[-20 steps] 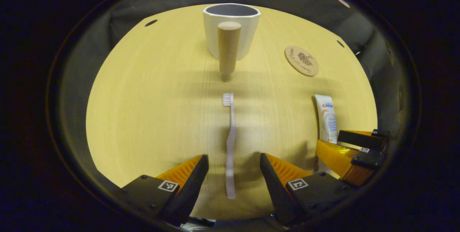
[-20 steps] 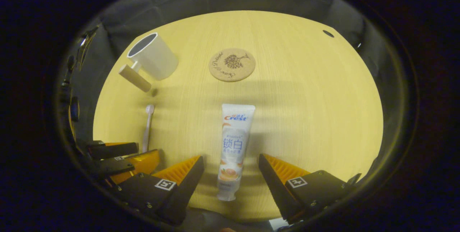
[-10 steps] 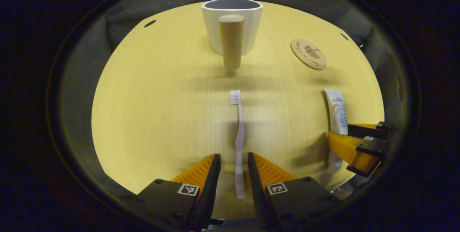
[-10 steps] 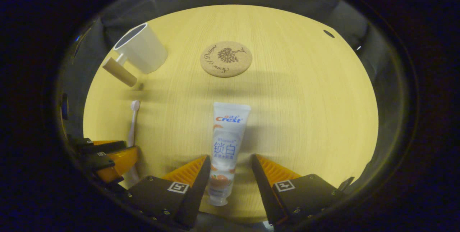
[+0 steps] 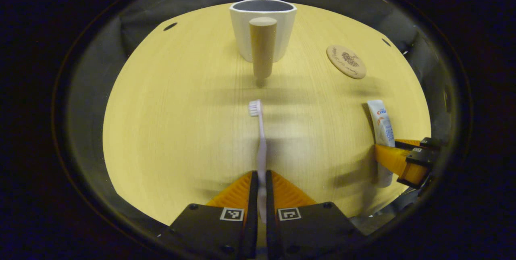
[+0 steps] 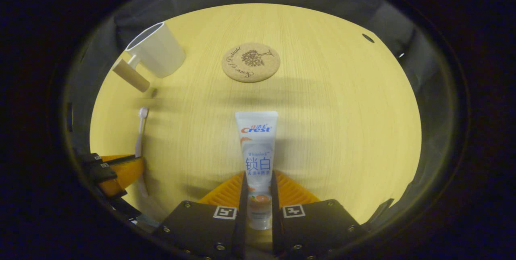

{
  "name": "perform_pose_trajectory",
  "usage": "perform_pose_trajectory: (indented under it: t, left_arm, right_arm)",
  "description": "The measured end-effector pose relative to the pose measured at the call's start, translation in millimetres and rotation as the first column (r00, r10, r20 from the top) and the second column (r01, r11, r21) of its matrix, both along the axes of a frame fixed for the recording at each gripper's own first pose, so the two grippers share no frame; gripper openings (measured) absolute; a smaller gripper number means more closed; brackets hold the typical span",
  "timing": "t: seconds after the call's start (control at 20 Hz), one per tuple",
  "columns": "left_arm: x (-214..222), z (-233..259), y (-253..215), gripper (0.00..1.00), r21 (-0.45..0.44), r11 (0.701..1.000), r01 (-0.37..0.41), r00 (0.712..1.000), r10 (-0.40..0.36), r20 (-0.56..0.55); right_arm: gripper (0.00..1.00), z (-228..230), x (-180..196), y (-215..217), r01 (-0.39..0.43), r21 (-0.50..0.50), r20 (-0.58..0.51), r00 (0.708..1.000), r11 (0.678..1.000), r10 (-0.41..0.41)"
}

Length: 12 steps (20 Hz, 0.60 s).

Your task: Put the toothbrush and toothpaste on the desktop into the cup, then pick up the cup and place it on the coaster on the desktop.

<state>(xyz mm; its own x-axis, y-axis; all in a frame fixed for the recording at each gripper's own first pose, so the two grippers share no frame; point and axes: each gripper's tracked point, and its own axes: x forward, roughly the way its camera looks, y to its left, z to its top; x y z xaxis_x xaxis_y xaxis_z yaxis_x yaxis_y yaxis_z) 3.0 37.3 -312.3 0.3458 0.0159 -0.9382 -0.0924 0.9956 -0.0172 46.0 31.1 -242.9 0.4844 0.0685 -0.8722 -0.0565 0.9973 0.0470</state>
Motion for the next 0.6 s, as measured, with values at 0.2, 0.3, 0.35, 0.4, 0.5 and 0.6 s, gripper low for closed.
perform_pose_trajectory:
  t: [0.2,0.3,0.35,0.4,0.5,0.6]
  left_arm:
    - [0.0,0.3,0.2,0.12,-0.015,1.000,0.004,1.000,-0.003,0.027]
    - [3.1,1.4,-2.3,0.12,-0.049,0.999,0.016,0.998,-0.012,0.066]
    - [5.4,1.2,-3.1,0.12,-0.061,0.998,0.009,0.997,-0.004,0.083]
    - [4.4,3.3,-3.1,0.12,-0.069,0.998,0.002,0.996,0.005,0.094]
    - [5.6,7.8,-3.4,0.12,-0.087,0.996,-0.019,0.992,0.030,0.125]
    - [5.4,12.5,-5.2,0.12,-0.109,0.993,-0.036,0.985,0.054,0.162]
  right_arm:
    - [0.21,6.0,-1.0,1.1,-0.009,0.051,0.052,0.999,0.999,0.006]
    - [0.21,5.0,-0.5,1.9,-0.009,0.072,0.077,0.997,0.997,0.004]
    - [0.23,7.0,-1.0,2.3,-0.013,0.086,0.089,0.996,0.996,0.005]
    - [0.21,9.2,-1.8,3.7,-0.020,0.102,0.099,0.995,0.995,0.010]
    - [0.21,16.4,-6.4,7.4,-0.032,0.148,0.124,0.992,0.989,0.014]
    - [0.20,22.9,-8.8,6.8,-0.036,0.163,0.157,0.988,0.986,0.010]
